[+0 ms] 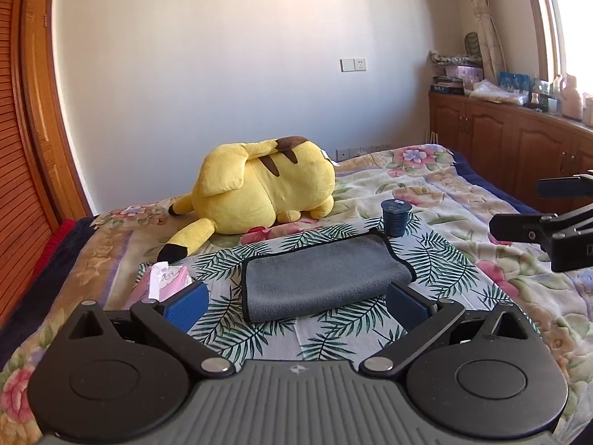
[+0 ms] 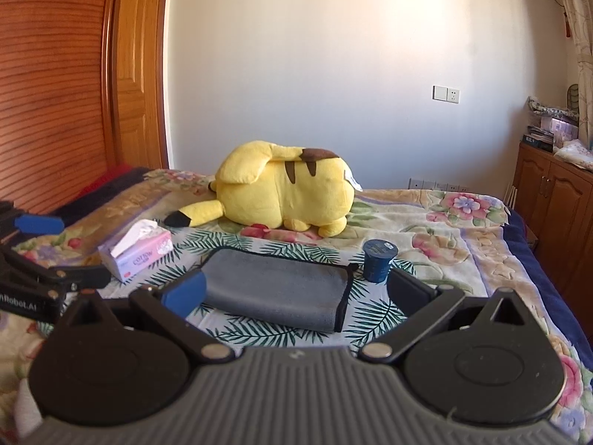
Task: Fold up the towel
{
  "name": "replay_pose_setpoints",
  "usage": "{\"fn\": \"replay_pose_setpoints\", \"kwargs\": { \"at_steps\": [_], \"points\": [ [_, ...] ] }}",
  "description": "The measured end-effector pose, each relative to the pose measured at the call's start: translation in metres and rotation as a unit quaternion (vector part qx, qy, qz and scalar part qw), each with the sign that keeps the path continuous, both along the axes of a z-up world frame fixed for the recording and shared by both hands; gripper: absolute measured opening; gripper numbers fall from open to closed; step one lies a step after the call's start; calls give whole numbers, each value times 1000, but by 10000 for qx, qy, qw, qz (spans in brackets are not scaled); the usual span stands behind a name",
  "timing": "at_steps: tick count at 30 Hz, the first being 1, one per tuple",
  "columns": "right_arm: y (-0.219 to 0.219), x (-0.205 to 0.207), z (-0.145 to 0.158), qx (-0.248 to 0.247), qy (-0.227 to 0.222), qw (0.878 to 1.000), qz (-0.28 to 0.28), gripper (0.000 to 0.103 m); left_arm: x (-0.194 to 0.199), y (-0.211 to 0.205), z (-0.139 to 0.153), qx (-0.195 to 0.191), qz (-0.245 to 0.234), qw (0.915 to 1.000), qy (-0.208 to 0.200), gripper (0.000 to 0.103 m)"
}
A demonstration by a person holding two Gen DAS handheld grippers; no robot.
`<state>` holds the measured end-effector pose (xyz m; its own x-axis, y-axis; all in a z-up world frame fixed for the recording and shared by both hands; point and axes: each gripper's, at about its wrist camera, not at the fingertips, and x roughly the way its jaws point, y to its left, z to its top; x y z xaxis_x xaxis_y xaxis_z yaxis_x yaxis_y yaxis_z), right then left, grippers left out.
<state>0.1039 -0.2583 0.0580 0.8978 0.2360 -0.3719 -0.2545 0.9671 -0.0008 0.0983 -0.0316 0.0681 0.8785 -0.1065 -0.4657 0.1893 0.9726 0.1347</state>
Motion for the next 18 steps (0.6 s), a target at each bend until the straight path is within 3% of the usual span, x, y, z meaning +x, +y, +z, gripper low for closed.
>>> {"fn": "replay_pose_setpoints", "kwargs": {
  "at_steps": [18],
  "points": [
    [-6, -44, -1, 148, -70, 9999, -44, 103, -50, 4, -11, -305, 22, 9995, 35, 87]
  ]
}}
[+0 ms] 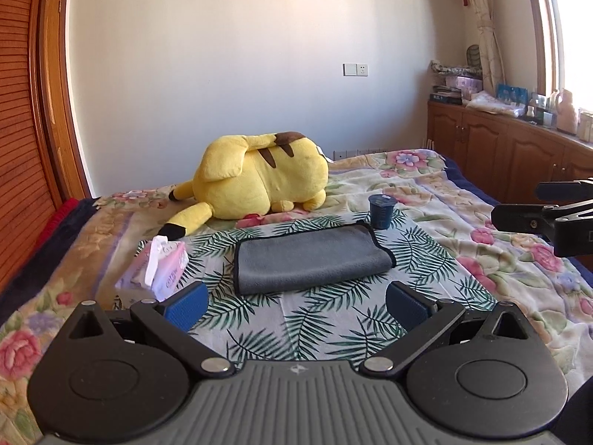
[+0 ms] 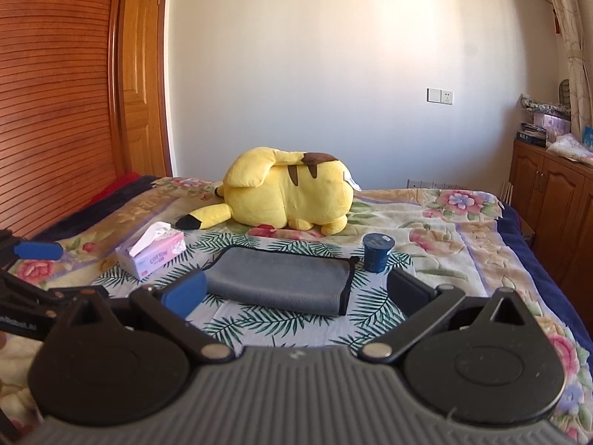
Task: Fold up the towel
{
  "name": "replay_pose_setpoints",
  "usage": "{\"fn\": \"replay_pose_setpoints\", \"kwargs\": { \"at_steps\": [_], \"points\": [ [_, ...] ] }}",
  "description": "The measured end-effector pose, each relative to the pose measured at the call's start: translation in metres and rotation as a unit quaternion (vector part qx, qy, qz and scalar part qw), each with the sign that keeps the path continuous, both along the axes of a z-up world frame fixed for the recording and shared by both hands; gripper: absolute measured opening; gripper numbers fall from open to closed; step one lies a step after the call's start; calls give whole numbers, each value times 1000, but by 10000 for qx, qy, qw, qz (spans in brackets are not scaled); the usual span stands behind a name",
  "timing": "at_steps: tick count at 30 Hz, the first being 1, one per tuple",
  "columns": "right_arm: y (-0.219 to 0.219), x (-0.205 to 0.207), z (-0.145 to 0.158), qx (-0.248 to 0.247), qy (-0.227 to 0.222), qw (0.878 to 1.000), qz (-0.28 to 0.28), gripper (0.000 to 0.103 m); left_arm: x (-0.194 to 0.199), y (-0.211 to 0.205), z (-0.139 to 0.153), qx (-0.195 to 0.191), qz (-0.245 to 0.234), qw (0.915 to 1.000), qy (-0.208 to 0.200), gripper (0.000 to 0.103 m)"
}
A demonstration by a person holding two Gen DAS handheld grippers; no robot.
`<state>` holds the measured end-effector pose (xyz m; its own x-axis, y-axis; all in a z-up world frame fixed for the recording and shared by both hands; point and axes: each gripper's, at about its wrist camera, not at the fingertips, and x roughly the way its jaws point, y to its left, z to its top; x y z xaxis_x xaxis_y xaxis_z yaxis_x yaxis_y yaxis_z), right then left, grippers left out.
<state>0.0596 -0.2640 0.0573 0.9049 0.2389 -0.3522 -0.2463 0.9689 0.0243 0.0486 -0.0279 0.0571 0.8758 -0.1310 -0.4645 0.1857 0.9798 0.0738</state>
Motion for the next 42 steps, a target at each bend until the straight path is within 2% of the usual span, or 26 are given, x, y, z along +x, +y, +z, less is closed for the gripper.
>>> {"fn": "replay_pose_setpoints", "kwargs": {
  "at_steps": [11, 21, 42],
  "points": [
    [-6, -19, -14, 29, 118, 9999, -101, 103, -30, -5, -11, 25, -68, 9999, -81, 87],
    [-3, -34, -34, -13, 301, 9994, -146, 103, -48, -6, -30, 12, 0, 10000, 51, 87],
    [10, -47, -61, -179, 434, 9986, -230, 103, -54, 10, -59, -120, 372, 9991, 131, 87]
  ]
}}
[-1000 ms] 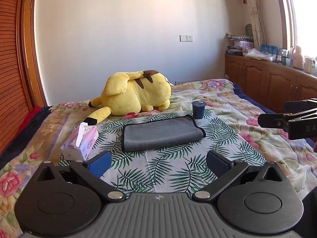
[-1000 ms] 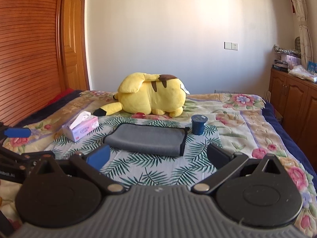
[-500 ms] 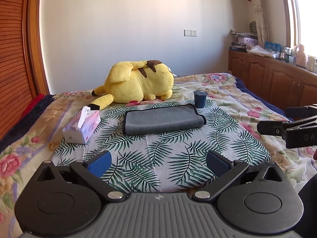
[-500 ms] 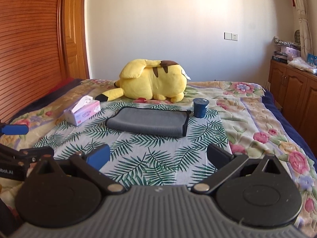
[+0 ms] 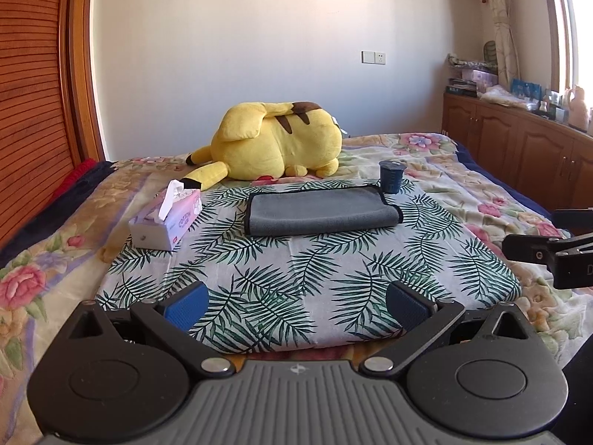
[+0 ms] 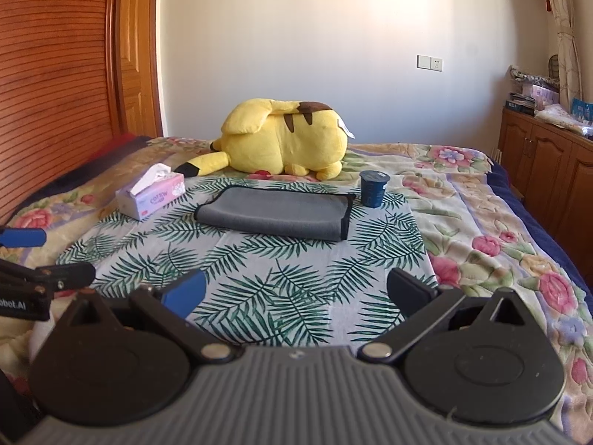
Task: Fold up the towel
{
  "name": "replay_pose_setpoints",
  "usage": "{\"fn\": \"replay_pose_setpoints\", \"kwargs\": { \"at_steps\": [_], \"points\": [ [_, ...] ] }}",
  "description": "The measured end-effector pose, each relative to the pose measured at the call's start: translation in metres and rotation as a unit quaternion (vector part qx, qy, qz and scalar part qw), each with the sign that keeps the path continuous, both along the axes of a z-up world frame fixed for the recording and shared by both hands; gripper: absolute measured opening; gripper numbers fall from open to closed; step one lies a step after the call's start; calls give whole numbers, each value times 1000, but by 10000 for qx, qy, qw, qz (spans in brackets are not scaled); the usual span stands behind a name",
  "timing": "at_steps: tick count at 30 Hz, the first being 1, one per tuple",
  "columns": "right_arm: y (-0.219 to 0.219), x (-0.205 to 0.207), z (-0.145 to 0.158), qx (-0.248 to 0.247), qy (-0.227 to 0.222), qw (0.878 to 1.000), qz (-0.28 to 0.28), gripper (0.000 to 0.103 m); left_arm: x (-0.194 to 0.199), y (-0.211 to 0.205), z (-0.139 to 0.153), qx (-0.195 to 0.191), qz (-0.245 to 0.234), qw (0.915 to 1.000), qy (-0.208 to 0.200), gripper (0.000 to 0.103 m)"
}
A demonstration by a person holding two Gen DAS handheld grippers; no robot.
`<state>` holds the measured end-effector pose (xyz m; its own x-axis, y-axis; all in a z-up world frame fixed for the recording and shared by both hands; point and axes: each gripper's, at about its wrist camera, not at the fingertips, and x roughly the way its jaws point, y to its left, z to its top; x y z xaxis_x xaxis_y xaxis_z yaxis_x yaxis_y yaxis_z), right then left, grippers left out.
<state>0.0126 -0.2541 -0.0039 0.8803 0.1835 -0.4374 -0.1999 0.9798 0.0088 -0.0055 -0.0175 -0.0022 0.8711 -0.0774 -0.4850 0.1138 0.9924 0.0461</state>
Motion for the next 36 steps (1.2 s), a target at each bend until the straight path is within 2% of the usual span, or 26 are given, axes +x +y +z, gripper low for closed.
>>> {"fn": "replay_pose_setpoints", "kwargs": {
  "at_steps": [7, 13, 18, 36],
  "points": [
    [0, 0, -5, -53, -50, 10000, -63, 103, 2, 6, -7, -31, 128, 9999, -25, 87],
    [-5, -1, -5, 92, -150, 9997, -160, 103, -2, 6, -8, 91, 183, 9993, -311, 87],
    [-6, -2, -5, 149, -232, 9994, -215, 103, -6, 5, -7, 26, 157, 9991, -397, 87],
    [-13, -16, 2, 219, -881, 9949, -441, 103, -16, 11, 3, -102, 277, 9963, -808, 87]
  ]
}}
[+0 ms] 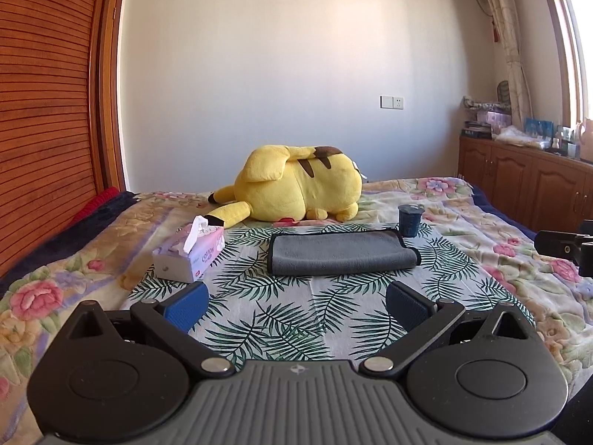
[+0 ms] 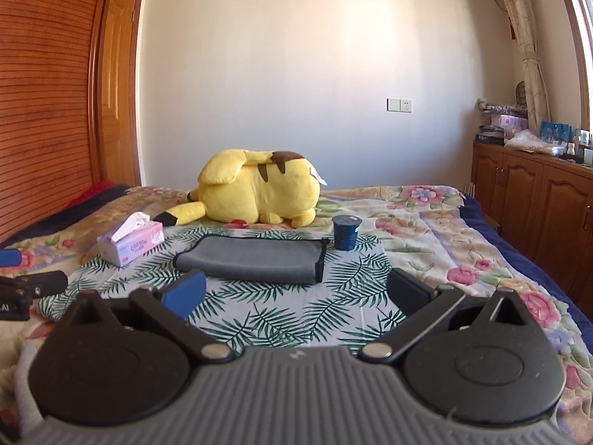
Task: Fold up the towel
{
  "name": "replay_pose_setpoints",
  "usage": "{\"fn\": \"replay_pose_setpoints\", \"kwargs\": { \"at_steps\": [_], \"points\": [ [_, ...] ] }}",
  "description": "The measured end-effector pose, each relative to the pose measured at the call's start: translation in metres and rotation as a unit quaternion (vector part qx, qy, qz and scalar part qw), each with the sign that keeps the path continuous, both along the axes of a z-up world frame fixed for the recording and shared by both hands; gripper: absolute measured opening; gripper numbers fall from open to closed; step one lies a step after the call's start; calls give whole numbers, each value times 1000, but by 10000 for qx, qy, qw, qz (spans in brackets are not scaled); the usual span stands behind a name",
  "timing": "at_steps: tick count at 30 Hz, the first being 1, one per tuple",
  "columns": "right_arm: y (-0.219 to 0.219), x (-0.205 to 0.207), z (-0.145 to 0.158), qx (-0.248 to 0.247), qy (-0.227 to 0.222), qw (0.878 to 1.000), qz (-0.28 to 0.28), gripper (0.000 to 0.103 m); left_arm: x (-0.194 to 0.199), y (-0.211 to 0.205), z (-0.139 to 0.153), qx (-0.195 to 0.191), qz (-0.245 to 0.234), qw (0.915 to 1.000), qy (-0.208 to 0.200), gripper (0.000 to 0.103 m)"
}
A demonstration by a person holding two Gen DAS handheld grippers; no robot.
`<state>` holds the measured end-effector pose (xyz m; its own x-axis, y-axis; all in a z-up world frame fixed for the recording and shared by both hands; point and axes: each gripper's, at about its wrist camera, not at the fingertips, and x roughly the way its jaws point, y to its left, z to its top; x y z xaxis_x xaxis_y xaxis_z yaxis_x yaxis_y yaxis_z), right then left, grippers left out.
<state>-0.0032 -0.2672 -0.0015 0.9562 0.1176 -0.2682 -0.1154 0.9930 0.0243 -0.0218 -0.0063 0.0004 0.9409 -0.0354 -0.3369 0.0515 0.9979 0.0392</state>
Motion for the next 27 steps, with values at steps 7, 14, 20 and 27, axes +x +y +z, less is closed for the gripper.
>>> {"fn": "replay_pose_setpoints", "kwargs": {
  "at_steps": [7, 14, 20, 27],
  "points": [
    [-1, 0, 0, 21, -20, 10000, -50, 103, -1, -3, -2, 106, -48, 9999, -32, 87],
    [-1, 0, 0, 21, -25, 10000, -48, 103, -2, -2, -2, 101, -55, 9999, -19, 87],
    [-1, 0, 0, 18, -24, 10000, -46, 103, -2, -2, -2, 104, -52, 9999, -22, 87],
    [-1, 1, -1, 13, -22, 10000, -46, 103, -2, -2, -2, 104, -53, 9999, -26, 87]
  ]
}}
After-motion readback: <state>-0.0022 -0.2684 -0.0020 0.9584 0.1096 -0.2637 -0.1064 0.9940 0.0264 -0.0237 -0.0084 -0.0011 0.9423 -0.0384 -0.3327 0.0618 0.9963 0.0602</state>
